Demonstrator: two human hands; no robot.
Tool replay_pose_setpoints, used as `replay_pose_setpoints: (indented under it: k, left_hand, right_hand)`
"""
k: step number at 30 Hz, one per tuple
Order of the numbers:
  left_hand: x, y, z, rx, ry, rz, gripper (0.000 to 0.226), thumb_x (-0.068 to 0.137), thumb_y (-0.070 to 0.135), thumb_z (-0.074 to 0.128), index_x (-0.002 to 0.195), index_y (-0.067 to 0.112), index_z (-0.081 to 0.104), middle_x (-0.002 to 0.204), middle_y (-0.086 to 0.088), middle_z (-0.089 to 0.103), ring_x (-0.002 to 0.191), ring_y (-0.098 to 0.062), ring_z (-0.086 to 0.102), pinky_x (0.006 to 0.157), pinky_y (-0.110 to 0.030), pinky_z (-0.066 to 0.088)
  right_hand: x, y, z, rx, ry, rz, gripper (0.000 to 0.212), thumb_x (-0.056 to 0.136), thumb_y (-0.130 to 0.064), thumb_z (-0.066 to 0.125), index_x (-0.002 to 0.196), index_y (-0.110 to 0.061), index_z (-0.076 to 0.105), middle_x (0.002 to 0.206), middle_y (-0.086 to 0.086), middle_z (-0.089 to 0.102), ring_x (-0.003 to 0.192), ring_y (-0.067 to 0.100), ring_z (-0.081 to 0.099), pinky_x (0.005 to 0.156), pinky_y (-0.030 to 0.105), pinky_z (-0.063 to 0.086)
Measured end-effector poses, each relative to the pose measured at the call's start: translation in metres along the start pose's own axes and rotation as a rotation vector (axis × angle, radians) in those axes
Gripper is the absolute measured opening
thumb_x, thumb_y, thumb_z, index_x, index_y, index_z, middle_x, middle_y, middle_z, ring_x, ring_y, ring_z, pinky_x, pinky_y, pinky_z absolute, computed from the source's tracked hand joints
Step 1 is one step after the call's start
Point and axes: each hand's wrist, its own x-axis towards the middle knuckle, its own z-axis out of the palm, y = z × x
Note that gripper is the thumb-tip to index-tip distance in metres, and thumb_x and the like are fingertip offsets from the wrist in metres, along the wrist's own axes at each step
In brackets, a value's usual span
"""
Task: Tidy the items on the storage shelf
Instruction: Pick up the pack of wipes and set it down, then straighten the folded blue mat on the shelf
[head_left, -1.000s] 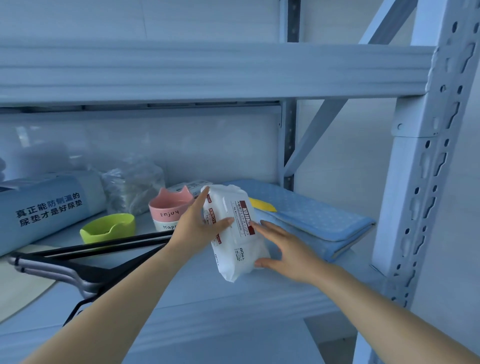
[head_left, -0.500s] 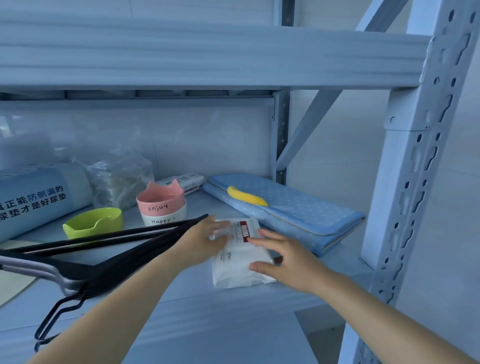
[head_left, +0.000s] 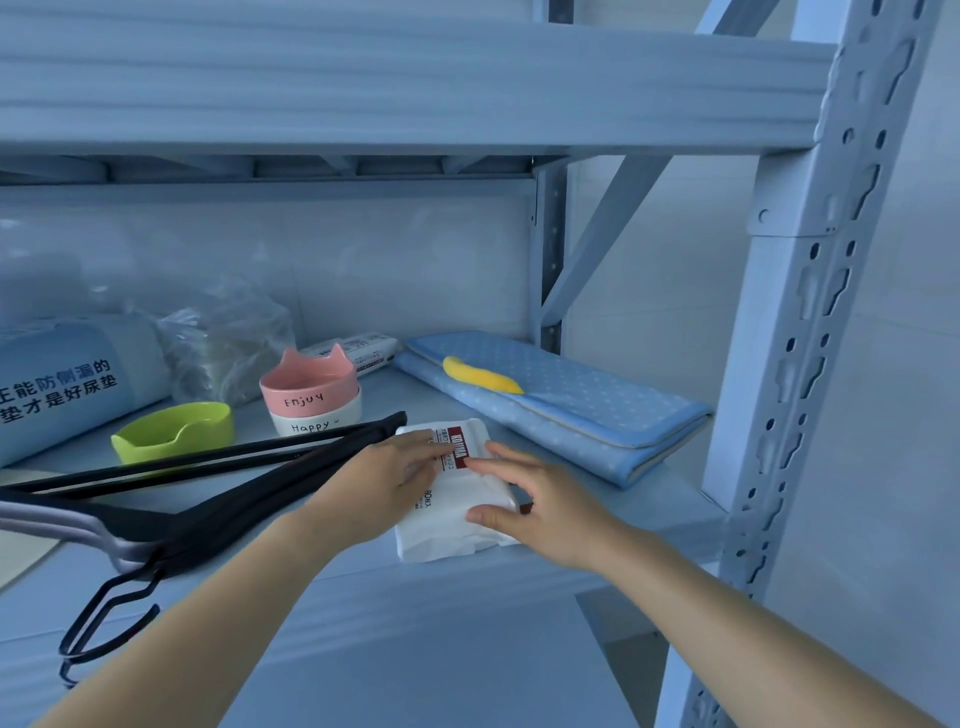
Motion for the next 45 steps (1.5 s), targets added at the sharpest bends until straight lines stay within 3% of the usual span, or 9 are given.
replay_pose_setpoints:
  k: [3, 8, 13, 21, 26, 33, 36, 42, 45]
  left_hand:
    - [-0.001, -0.002, -0.005, 0.051, -0.013, -0.020, 0.032, 0.095, 0.031, 0.049, 0.126, 0.032, 0.057, 0.139, 0.010, 0.049, 0.128, -0.006, 0.043, 0.105, -0.015, 0.028]
    - [0.015, 0.012, -0.012, 0.096, -0.019, -0.043, 0.031, 0.089, 0.034, 0.057, 0.121, 0.036, 0.058, 0.132, 0.014, 0.051, 0.120, -0.007, 0.047, 0.094, -0.016, 0.032]
    - [0.039, 0.047, 0.000, 0.071, -0.075, 0.038, 0.032, 0.090, 0.036, 0.054, 0.121, 0.039, 0.055, 0.131, 0.019, 0.050, 0.103, -0.003, 0.048, 0.091, -0.022, 0.039]
    - [0.054, 0.056, 0.021, 0.067, -0.124, 0.055, 0.031, 0.089, 0.035, 0.055, 0.120, 0.038, 0.055, 0.131, 0.017, 0.050, 0.121, -0.006, 0.043, 0.099, -0.025, 0.037]
    - [0.049, 0.045, 0.026, 0.055, -0.149, -0.026, 0.026, 0.088, 0.037, 0.054, 0.113, 0.039, 0.059, 0.122, 0.018, 0.054, 0.104, -0.004, 0.048, 0.091, -0.022, 0.038]
    - [0.036, 0.037, 0.025, -0.029, -0.115, -0.069, 0.018, 0.085, 0.033, 0.054, 0.098, 0.037, 0.066, 0.103, 0.023, 0.058, 0.079, 0.009, 0.046, 0.071, -0.010, 0.029]
    - [0.034, 0.036, 0.021, -0.014, -0.110, -0.060, 0.019, 0.086, 0.031, 0.054, 0.099, 0.035, 0.067, 0.104, 0.021, 0.058, 0.087, 0.005, 0.047, 0.077, -0.012, 0.030]
    - [0.035, 0.038, 0.016, 0.053, -0.144, -0.048, 0.028, 0.086, 0.026, 0.054, 0.112, 0.035, 0.061, 0.122, 0.017, 0.056, 0.116, -0.006, 0.048, 0.098, -0.022, 0.037]
    - [0.040, 0.045, 0.018, 0.079, -0.155, -0.001, 0.037, 0.086, 0.024, 0.055, 0.120, 0.037, 0.057, 0.130, 0.017, 0.051, 0.120, -0.006, 0.045, 0.097, -0.019, 0.035]
  right_hand:
    - [-0.004, 0.001, -0.010, -0.026, 0.044, -0.027, 0.056, 0.083, -0.054, 0.057, 0.135, -0.034, 0.046, 0.147, -0.010, 0.036, 0.131, -0.003, 0.034, 0.103, 0.027, 0.041]
    - [-0.014, 0.018, -0.055, -0.304, 0.253, -0.024, 0.048, 0.085, -0.037, 0.064, 0.130, -0.021, 0.054, 0.136, -0.005, 0.048, 0.125, 0.009, 0.045, 0.102, 0.015, 0.030]
    - [-0.023, 0.044, -0.077, -0.514, 0.134, 0.209, 0.071, 0.081, -0.043, 0.067, 0.142, -0.026, 0.036, 0.152, 0.000, 0.028, 0.139, 0.014, 0.026, 0.108, 0.026, 0.026]
    - [-0.027, 0.053, -0.068, -0.516, 0.147, 0.217, 0.064, 0.081, -0.034, 0.067, 0.138, -0.020, 0.041, 0.142, -0.003, 0.044, 0.127, 0.017, 0.043, 0.101, 0.031, 0.039]
    - [-0.026, 0.044, -0.066, -0.473, 0.141, 0.124, 0.063, 0.077, -0.046, 0.069, 0.134, -0.030, 0.046, 0.133, -0.010, 0.052, 0.125, 0.011, 0.044, 0.098, 0.032, 0.041]
    - [-0.026, 0.048, -0.067, -0.428, 0.119, 0.165, 0.056, 0.078, -0.053, 0.066, 0.122, -0.020, 0.056, 0.129, -0.007, 0.055, 0.122, 0.014, 0.046, 0.096, 0.029, 0.039]
    - [-0.023, 0.037, -0.053, -0.465, 0.164, 0.100, 0.050, 0.073, -0.060, 0.064, 0.103, -0.019, 0.062, 0.108, -0.007, 0.062, 0.106, 0.016, 0.053, 0.083, 0.036, 0.047]
    - [-0.022, 0.041, -0.065, -0.413, 0.121, 0.072, 0.061, 0.076, -0.057, 0.066, 0.128, -0.028, 0.055, 0.133, -0.011, 0.052, 0.124, 0.009, 0.044, 0.099, 0.015, 0.028]
    - [-0.026, 0.052, -0.073, -0.430, 0.047, 0.182, 0.068, 0.076, -0.058, 0.065, 0.136, -0.032, 0.045, 0.148, -0.009, 0.036, 0.136, 0.008, 0.031, 0.105, 0.018, 0.021]
